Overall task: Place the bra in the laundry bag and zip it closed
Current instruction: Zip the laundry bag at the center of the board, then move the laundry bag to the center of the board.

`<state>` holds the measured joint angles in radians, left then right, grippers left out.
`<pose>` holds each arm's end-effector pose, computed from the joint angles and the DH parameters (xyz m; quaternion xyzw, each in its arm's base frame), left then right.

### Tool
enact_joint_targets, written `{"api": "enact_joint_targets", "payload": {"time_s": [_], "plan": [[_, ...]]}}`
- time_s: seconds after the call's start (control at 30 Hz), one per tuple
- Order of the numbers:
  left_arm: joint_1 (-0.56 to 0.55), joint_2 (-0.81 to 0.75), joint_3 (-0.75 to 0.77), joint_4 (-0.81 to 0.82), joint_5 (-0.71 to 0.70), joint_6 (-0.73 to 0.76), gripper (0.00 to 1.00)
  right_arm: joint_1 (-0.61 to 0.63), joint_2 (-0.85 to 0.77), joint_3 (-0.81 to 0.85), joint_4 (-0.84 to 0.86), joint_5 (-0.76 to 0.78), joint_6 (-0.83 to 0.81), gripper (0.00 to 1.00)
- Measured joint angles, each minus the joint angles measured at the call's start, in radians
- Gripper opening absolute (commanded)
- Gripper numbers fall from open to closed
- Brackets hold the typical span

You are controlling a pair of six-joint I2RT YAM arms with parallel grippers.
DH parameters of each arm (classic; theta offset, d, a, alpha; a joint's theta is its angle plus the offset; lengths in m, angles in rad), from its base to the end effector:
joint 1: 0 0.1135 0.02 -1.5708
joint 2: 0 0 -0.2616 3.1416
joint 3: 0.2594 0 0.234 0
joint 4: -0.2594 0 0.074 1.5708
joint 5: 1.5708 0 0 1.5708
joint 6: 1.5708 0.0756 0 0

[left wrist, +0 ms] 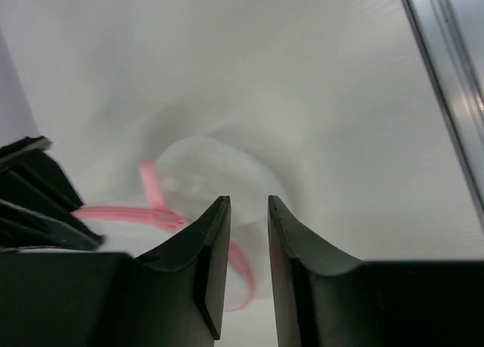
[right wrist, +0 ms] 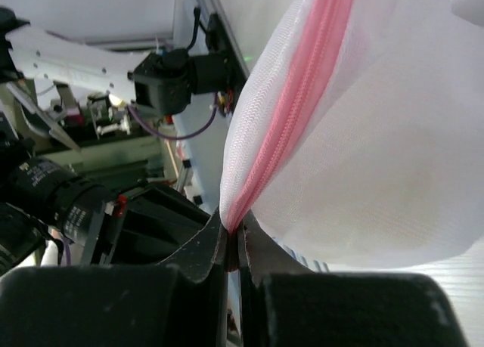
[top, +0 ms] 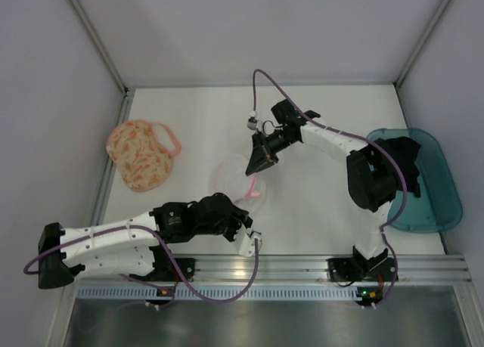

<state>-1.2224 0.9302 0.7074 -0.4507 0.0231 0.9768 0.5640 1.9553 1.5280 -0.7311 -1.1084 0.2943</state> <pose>0.0716 -0.2021 0.2385 0.8051 0.4045 -0.0635 0.4292 0.2951 0.2667 0.2182 0.2187 -0.8103 -0.5408 0.0560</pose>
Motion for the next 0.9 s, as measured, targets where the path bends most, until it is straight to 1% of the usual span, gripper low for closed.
{"api": "enact_joint_targets", "payload": {"time_s": [0.03,0.07,0.1,0.17,0.2,0.27,0.3,0.4,0.5,0.57,0.6,0.63,0.7,0.73,0.8,0.83,0.9], "plan": [[-0.006,0.006,0.000,-0.018,0.011,-0.019,0.37,-0.017,0.000,0.002,0.020,0.010,0.009,0.00],[-0.009,0.011,0.001,-0.031,0.014,-0.036,0.44,-0.039,0.000,0.002,0.048,0.021,0.023,0.00],[-0.010,0.018,0.002,-0.042,0.018,-0.049,0.47,-0.056,0.000,0.002,0.074,0.030,0.039,0.00],[-0.010,0.029,0.011,-0.061,0.017,-0.089,0.67,-0.092,0.000,0.003,0.139,0.051,0.074,0.00],[-0.010,0.032,0.018,-0.068,0.015,-0.115,0.68,-0.106,0.000,0.005,0.161,0.063,0.087,0.00],[-0.010,0.035,0.037,-0.080,0.013,-0.163,0.91,-0.133,0.008,0.021,0.204,0.089,0.105,0.00],[-0.007,0.038,0.050,-0.082,0.010,-0.189,0.98,-0.150,0.017,0.037,0.229,0.104,0.117,0.00],[0.032,0.048,0.089,-0.086,0.021,-0.297,0.98,-0.190,0.061,0.089,0.324,0.134,0.163,0.00],[0.135,0.071,0.140,-0.090,0.051,-0.418,0.98,-0.251,0.118,0.125,0.438,0.157,0.235,0.00],[0.230,0.095,0.175,-0.090,0.092,-0.503,0.98,-0.300,0.151,0.129,0.517,0.187,0.280,0.00],[0.305,0.111,0.197,-0.090,0.123,-0.563,0.98,-0.322,0.164,0.129,0.553,0.202,0.299,0.00],[0.358,0.123,0.210,-0.089,0.140,-0.601,0.98,-0.348,0.179,0.129,0.594,0.223,0.318,0.00],[0.460,0.141,0.233,-0.087,0.167,-0.685,0.98,-0.385,0.201,0.129,0.658,0.266,0.344,0.02],[0.505,0.144,0.239,-0.087,0.182,-0.731,0.98,-0.406,0.211,0.129,0.693,0.293,0.359,0.08],[0.555,0.144,0.242,-0.089,0.204,-0.803,0.98,-0.437,0.223,0.133,0.726,0.340,0.369,0.19],[0.577,0.143,0.242,-0.089,0.225,-0.843,0.98,-0.451,0.229,0.142,0.730,0.365,0.370,0.30],[0.631,0.143,0.242,-0.093,0.279,-0.927,0.98,-0.470,0.235,0.151,0.730,0.416,0.367,0.49]]}}
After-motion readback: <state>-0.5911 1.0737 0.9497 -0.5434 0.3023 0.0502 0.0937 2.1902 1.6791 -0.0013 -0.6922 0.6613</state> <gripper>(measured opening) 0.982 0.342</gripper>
